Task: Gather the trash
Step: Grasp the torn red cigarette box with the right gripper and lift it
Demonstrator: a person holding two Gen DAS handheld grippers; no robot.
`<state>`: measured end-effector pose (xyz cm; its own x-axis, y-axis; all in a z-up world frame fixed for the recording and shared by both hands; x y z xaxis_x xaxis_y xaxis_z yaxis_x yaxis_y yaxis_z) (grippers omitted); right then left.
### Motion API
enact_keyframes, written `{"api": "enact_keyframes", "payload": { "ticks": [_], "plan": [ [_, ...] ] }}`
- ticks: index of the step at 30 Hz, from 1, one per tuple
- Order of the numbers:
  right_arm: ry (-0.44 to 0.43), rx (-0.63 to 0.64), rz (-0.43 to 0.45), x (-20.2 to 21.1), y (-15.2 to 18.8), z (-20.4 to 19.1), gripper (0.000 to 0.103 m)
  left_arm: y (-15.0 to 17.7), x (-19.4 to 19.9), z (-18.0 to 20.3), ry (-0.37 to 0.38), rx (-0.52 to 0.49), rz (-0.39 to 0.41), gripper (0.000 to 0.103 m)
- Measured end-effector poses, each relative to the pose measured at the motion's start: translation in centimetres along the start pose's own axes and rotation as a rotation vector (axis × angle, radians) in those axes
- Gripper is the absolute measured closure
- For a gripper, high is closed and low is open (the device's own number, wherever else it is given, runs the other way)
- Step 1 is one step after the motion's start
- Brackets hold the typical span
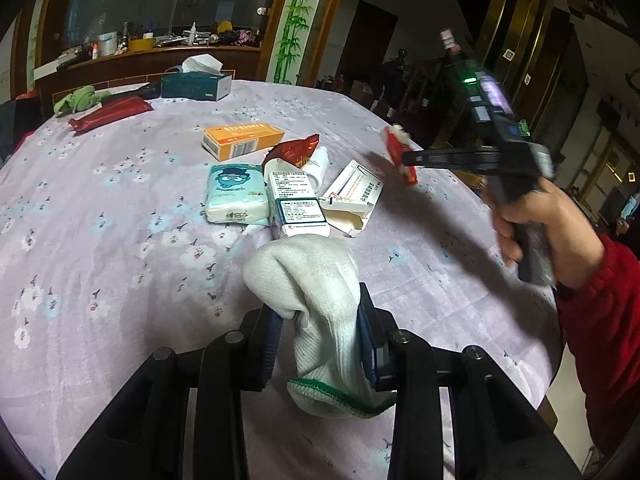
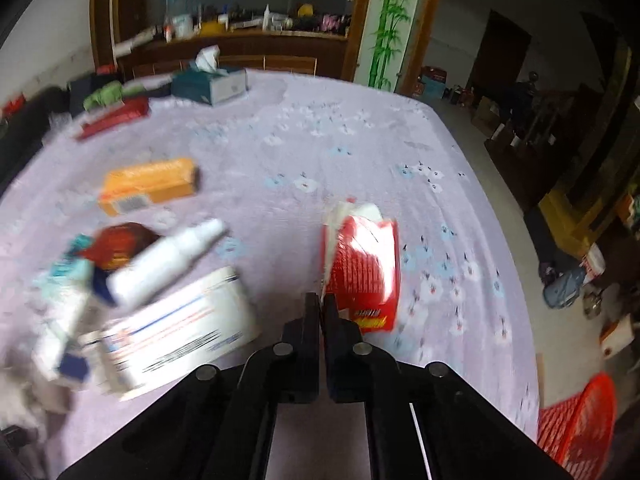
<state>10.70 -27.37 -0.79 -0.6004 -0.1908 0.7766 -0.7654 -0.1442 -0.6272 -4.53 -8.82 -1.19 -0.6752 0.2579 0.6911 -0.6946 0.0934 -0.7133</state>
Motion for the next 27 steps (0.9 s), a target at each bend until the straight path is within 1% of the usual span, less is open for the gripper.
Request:
{"api": "enact_keyframes", "payload": {
  "ticks": [3, 5, 9, 10, 12, 15, 19, 27],
  "plan": [
    [-0.034, 0.004, 0.054, 3.5, 1.7, -3.1, 0.101, 0.4, 0.4, -0.2, -0.013, 0.004, 0.009, 0.070],
    [-0.079, 0.001, 0.081, 5.1, 3.1, -5.1, 0.101, 0.6, 0.7, -0.3, -0.023, 0.006, 0.009, 0.070],
    [-0.174, -0.003, 0.085, 7.5, 6.9, -9.1, 0.101, 1.2, 1.4, -0.4, -0.035, 0.001, 0.006, 0.070],
    [-0.192, 0.009, 0.081, 8.0, 7.9, -10.2, 0.101, 1.2, 1.6, -0.3, -0.037, 0.000, 0.007, 0.070],
    [-0.213, 0.007, 0.087, 8.4, 9.0, -11.3, 0.101, 1.3, 1.9, -0.4, -0.042, 0.001, 0.013, 0.070],
    [-0.264, -0.026, 0.098, 9.2, 10.1, -12.2, 0.101, 1.4, 2.1, -0.7, -0.049, 0.011, 0.015, 0.070],
    [-0.290, -0.029, 0.101, 9.7, 11.0, -13.2, 0.101, 1.5, 2.2, -0.9, -0.057, 0.015, 0.013, 0.070],
    [-0.320, -0.045, 0.105, 9.8, 11.4, -13.5, 0.101, 1.5, 2.4, -1.0, -0.075, 0.017, 0.011, 0.070]
  ]
}}
Point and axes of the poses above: each gripper's, at about its wrist camera, not at the fingertips, and x roughly against the way its jaws point, z to its right, y to its underside, the point moved 7 cm from there along -x, roughly the way its jaws point, and after that the axes turned 11 degrees about -y, right-handed, at the moved point
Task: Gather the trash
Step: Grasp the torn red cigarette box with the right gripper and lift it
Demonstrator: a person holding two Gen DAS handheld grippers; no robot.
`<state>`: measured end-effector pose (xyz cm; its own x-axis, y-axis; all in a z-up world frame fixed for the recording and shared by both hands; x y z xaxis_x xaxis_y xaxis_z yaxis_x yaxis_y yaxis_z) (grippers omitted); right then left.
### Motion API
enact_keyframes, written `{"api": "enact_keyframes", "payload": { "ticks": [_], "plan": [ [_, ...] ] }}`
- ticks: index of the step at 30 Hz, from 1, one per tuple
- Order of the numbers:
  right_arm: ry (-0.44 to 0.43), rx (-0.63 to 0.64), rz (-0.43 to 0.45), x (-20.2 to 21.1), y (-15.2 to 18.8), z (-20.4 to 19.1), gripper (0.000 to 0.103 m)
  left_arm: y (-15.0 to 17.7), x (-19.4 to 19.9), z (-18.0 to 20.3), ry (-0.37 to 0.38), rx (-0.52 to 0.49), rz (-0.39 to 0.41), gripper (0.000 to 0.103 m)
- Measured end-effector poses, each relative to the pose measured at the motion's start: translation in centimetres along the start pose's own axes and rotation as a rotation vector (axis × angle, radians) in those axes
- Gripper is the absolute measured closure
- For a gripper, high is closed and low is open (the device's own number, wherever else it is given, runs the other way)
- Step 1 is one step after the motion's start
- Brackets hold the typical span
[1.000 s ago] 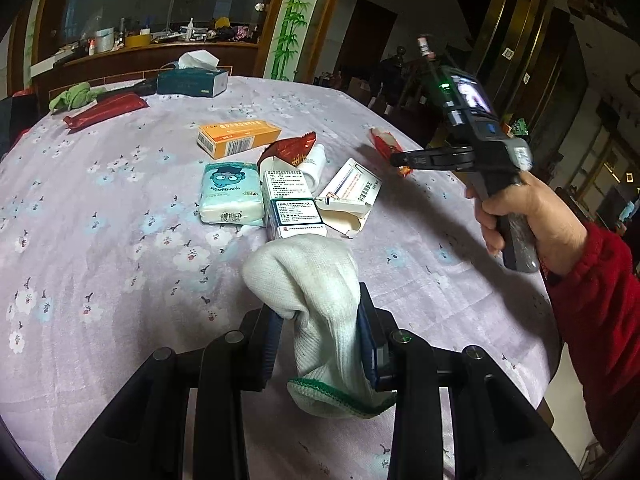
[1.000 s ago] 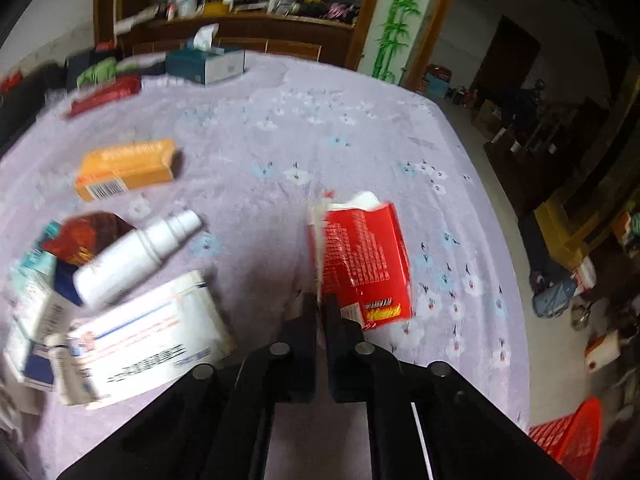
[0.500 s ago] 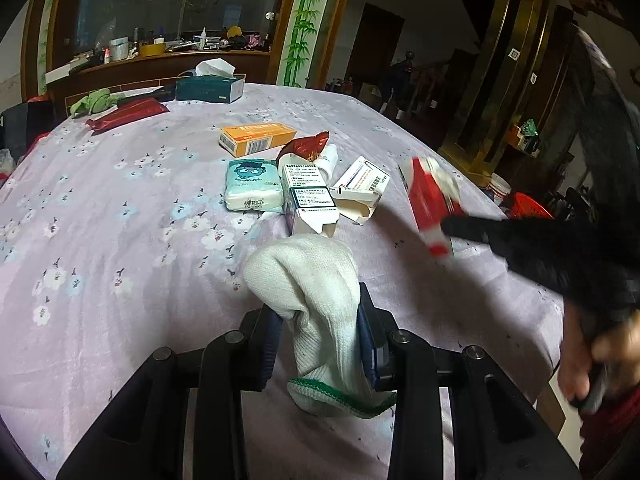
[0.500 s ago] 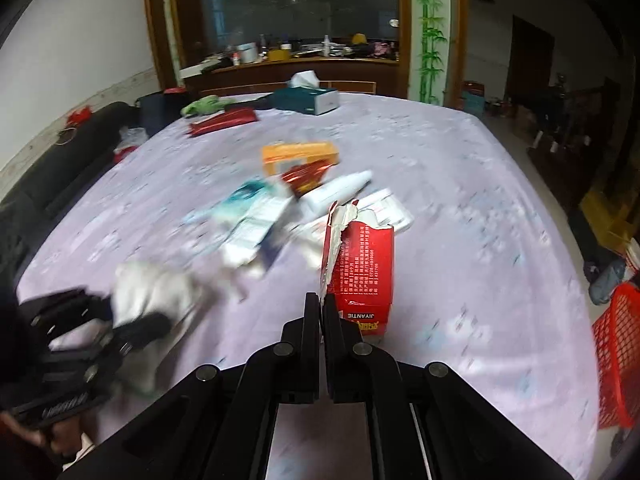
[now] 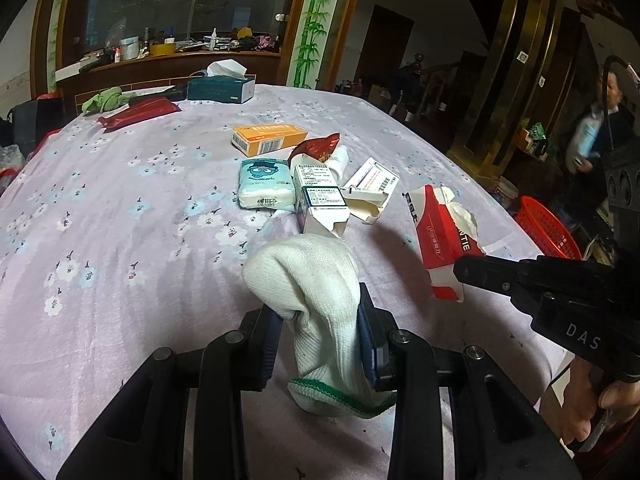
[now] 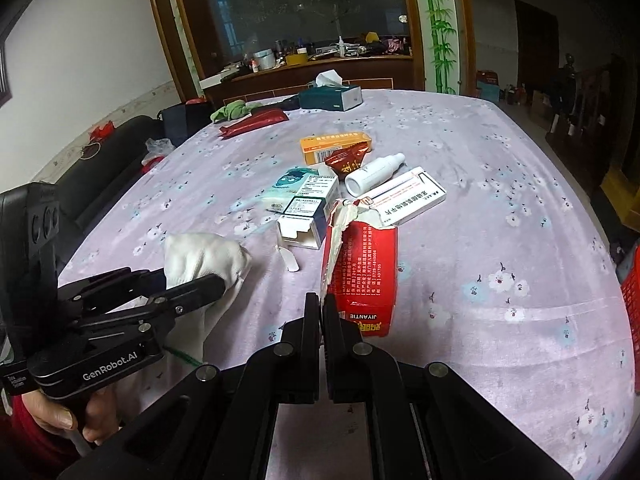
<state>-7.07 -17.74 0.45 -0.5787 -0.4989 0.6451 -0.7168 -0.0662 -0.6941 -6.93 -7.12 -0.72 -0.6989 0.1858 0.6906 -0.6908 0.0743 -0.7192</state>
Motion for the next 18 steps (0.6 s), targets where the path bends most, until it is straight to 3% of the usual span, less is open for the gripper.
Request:
{"api": "enact_keyframes", "payload": {
  "ticks": [18],
  "plan": [
    [0.024, 0.007, 0.012, -1.3, -1.0, 0.5, 0.101, -0.2, -1.0, -1.1, -0.051, 0.025, 0.011, 0.070]
  ]
}}
Point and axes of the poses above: each gripper's, at about its wrist camera, not at the fingertips, and x roughly against the way its jaws point, z to its right, y to its underside, the point moved 7 cm from there along -x, roughly the way its jaws point, and after that the axes turned 11 degrees about -y, right-handed, at the moved point
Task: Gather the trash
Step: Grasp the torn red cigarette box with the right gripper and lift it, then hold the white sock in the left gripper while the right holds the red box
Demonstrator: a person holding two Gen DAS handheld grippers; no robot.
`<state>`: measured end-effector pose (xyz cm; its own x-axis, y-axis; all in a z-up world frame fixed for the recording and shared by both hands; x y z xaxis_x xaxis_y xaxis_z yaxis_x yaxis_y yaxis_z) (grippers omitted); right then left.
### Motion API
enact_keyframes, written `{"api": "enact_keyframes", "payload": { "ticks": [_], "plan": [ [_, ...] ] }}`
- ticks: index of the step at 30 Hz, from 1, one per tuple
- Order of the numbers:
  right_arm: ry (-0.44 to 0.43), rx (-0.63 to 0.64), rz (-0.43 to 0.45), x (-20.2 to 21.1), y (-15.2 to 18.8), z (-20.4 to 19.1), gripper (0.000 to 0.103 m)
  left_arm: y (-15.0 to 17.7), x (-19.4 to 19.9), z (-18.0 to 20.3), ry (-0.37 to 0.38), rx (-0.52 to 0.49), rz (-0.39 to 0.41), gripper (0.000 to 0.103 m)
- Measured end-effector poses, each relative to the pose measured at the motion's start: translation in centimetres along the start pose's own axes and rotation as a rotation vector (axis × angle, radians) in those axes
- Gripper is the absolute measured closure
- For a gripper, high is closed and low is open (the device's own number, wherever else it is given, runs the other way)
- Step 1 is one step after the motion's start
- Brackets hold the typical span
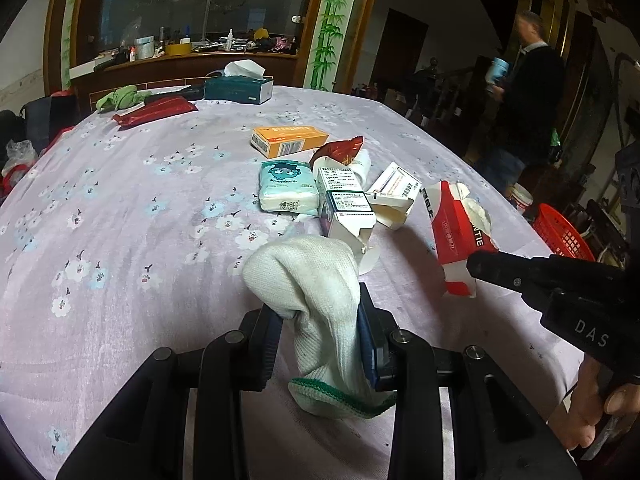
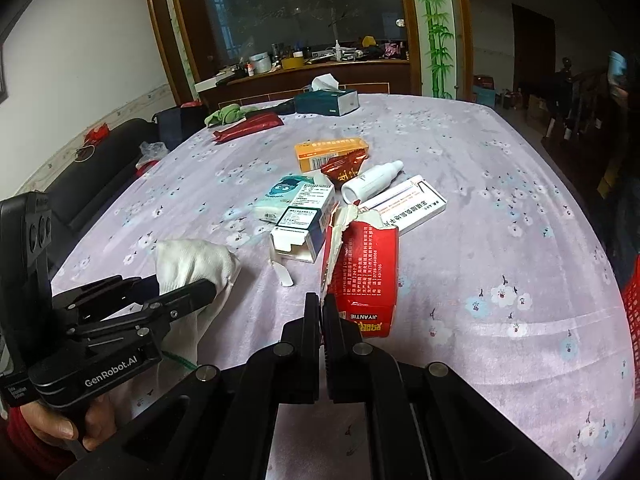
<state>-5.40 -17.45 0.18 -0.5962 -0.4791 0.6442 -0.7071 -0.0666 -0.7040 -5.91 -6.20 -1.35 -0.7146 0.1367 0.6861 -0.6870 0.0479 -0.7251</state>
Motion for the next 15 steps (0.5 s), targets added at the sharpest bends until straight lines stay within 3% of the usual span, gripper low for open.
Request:
{"api": "enact_keyframes", "payload": {
  "ticks": [5, 15],
  "plan": [
    [-0.015, 0.000, -0.013, -0.7, -0.5, -0.2, 0.101, -0.2, -0.1, -0.7, 0.007, 0.031, 0.005, 0.070],
    [-0.063, 0.025, -0.046, -3.0, -1.2, -2.8, 0.101, -0.4, 0.8, -4.7, -0.062, 0.110, -0.001, 0.070]
  ]
}}
Point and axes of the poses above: each gripper's, at about its wrist camera, not at the fingertips, and x roughly against the way its jaws point, z to its right, y to its underside, the point moved 7 cm from there along -x, roughly the way its jaws point, and after that the axes turned 11 degrees about -y, right-handed, at the moved point
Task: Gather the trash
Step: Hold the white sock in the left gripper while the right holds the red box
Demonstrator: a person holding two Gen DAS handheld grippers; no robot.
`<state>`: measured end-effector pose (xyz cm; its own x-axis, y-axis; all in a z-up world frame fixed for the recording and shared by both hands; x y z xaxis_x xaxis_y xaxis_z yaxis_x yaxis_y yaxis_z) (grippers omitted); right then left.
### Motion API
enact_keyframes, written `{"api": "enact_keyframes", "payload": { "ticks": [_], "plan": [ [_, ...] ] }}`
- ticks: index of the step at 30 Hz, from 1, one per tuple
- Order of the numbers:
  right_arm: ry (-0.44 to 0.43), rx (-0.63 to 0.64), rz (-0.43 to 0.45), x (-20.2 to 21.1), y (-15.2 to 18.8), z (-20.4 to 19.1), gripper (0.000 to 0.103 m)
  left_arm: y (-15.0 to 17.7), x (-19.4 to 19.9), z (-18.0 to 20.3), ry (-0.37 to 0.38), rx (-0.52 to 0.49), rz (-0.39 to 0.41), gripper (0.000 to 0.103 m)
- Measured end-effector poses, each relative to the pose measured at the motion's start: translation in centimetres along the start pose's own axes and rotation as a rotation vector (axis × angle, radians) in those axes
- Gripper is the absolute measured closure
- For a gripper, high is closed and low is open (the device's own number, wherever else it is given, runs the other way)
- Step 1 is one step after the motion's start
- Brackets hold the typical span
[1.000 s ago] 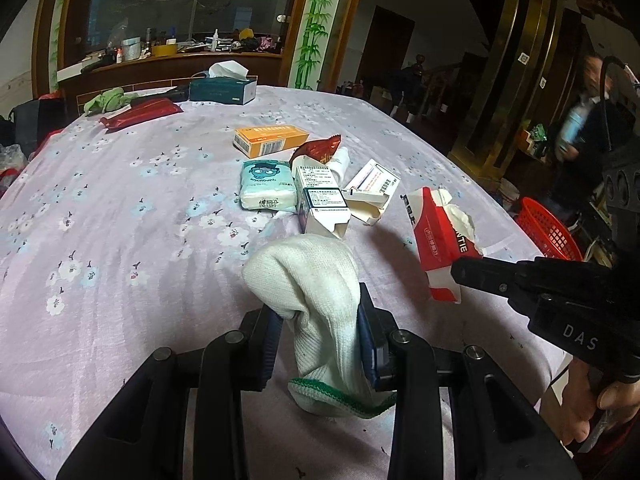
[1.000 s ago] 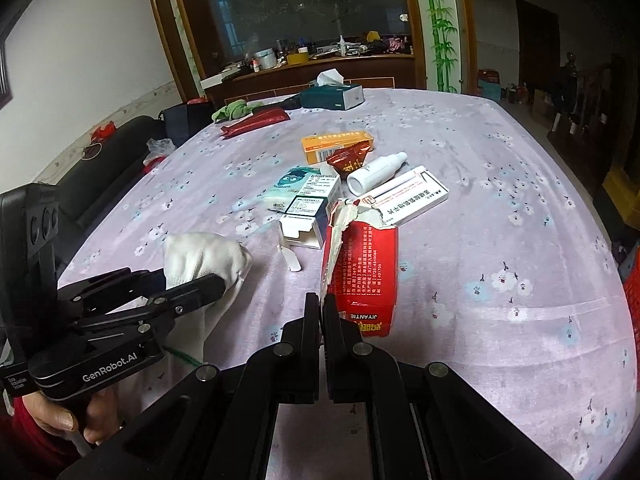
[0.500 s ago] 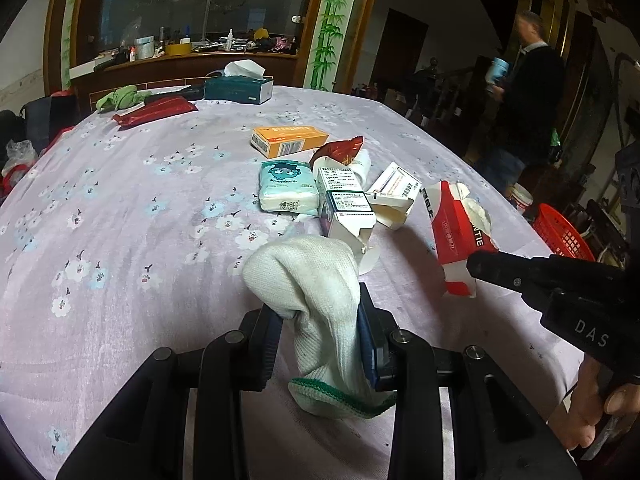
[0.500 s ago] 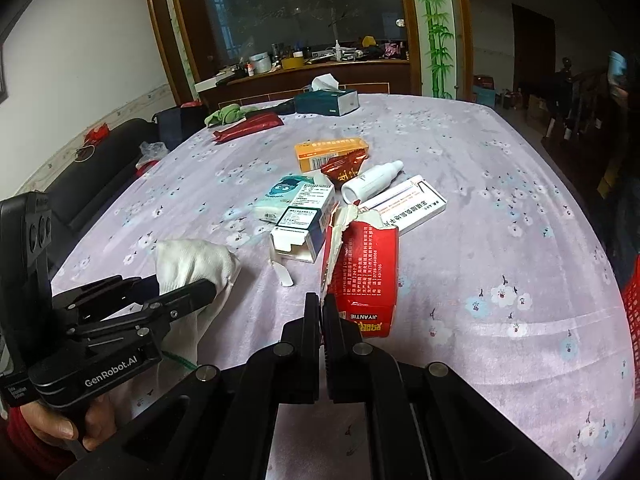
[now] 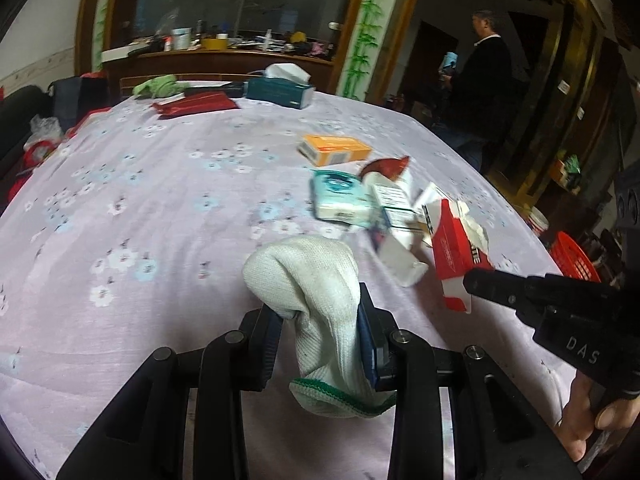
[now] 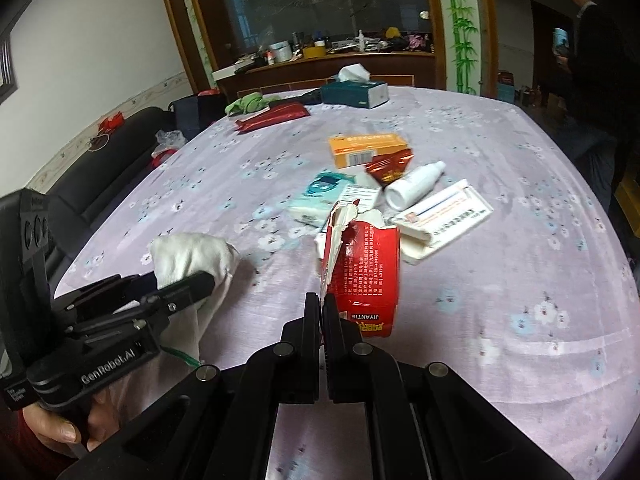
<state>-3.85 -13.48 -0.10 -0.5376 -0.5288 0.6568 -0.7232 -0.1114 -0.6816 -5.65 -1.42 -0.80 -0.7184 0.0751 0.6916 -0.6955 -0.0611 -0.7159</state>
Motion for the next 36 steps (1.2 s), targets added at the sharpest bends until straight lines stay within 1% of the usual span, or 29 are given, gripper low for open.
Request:
{"api": "enact_keyframes", "payload": {
  "ticks": [7, 17, 31, 36],
  "plan": [
    [-0.007, 0.000, -0.012, -1.2, -0.5, -0.8, 0.101, 0.2, -0.7, -1.3, -0.006, 0.022, -0.022, 0.070],
    [0.007, -0.028, -0.013, -1.3, -1.2, -0.4, 0.101, 0.2, -0.9, -0.9, 0.017, 0.007, -0.017, 0.070],
    [-0.002, -0.023, -0.010, -1.1, -1.3, -1.4, 0.101, 0.4, -0.7, -0.5, 0.030, -0.007, -0.011, 0.070],
    [-0.005, -0.025, 0.000, -0.4, -1.1, -1.6, 0.101, 0.4, -0.4, -0.1, 0.038, -0.015, -0.009, 0.070]
  ]
}}
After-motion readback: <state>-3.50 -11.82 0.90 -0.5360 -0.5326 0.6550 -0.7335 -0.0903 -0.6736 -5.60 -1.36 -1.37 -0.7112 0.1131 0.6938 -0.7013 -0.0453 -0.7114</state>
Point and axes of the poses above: each gripper's, at about its wrist camera, not at the fingertips, and x roughly against the way its jaws point, z to its right, y to its underside, the point moved 7 cm from there along -x, roughly the way its jaws point, and after that the axes turned 11 degrees about -y, right-handed, at the moved point
